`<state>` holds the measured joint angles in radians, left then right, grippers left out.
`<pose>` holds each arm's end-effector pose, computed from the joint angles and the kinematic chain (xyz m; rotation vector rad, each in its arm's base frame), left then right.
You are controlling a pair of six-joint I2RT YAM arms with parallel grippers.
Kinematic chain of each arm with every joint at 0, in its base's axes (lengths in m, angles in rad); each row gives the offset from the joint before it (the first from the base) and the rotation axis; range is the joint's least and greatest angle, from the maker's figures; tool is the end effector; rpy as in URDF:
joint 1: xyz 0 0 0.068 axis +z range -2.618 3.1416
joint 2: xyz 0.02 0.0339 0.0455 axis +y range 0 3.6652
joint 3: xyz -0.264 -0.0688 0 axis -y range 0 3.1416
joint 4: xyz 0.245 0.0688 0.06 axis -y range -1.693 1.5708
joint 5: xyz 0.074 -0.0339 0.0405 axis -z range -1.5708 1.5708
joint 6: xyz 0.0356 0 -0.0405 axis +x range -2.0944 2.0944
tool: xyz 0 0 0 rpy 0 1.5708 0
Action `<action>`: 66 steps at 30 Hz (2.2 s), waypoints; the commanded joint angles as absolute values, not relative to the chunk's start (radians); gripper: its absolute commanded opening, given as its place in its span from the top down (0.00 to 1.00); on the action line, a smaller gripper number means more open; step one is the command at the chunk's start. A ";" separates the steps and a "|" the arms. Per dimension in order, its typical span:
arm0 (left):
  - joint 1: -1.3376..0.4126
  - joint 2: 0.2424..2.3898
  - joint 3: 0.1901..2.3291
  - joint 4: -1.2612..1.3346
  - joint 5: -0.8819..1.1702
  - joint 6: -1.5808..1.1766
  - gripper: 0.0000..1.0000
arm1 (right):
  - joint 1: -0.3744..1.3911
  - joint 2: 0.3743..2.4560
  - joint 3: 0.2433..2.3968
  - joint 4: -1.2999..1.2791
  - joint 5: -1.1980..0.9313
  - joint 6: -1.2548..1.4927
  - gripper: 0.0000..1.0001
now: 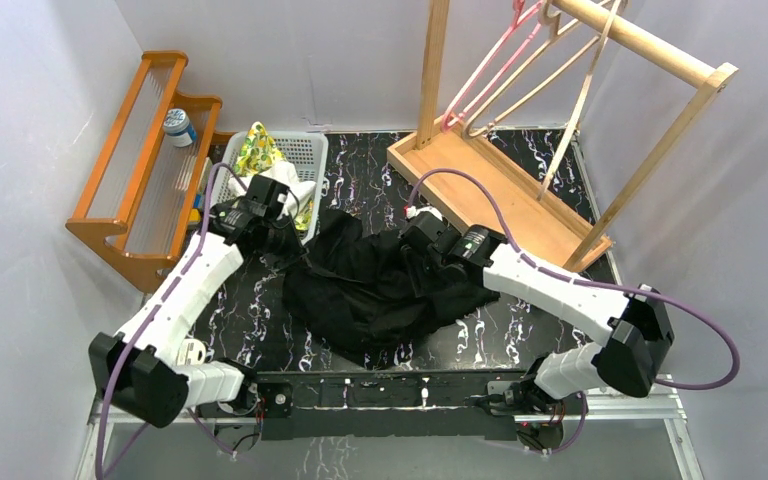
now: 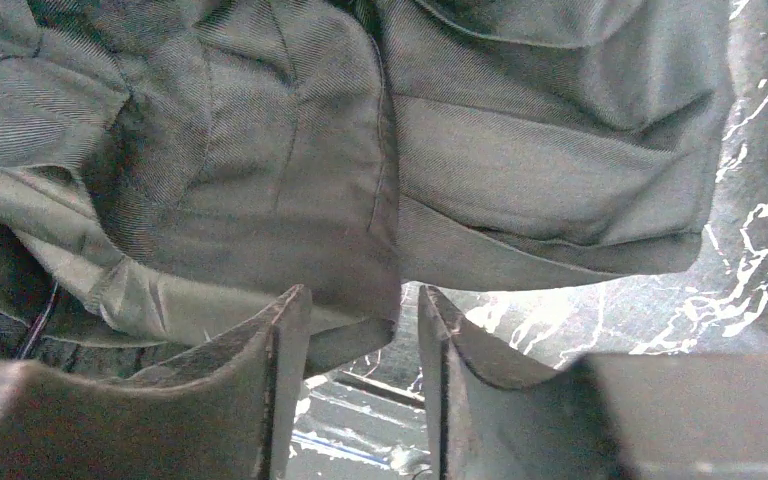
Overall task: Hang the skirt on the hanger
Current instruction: Adjust the skirt at the center of the board.
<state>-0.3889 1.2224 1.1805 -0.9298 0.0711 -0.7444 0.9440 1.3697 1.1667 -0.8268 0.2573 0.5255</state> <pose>0.2201 -0.0929 0.3209 -0.4360 2.5899 -0.5142 0.1687 0.2176 0.2886 -0.4425 2.5262 0.2304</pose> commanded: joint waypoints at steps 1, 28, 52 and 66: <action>-0.369 1.286 1.228 -0.827 0.096 -0.708 1.00 | 0.945 1.390 1.167 -0.786 0.234 0.573 0.39; -0.226 1.327 1.252 -0.819 0.194 -0.589 1.00 | 0.944 1.197 0.801 -0.460 0.059 0.798 0.50; -0.218 1.319 1.257 -0.812 0.219 -0.602 1.00 | 0.944 1.266 0.741 -0.370 0.015 0.747 0.64; -0.216 1.175 1.515 -1.063 0.068 -0.640 1.00 | 0.943 1.147 1.208 -0.812 0.290 0.671 1.00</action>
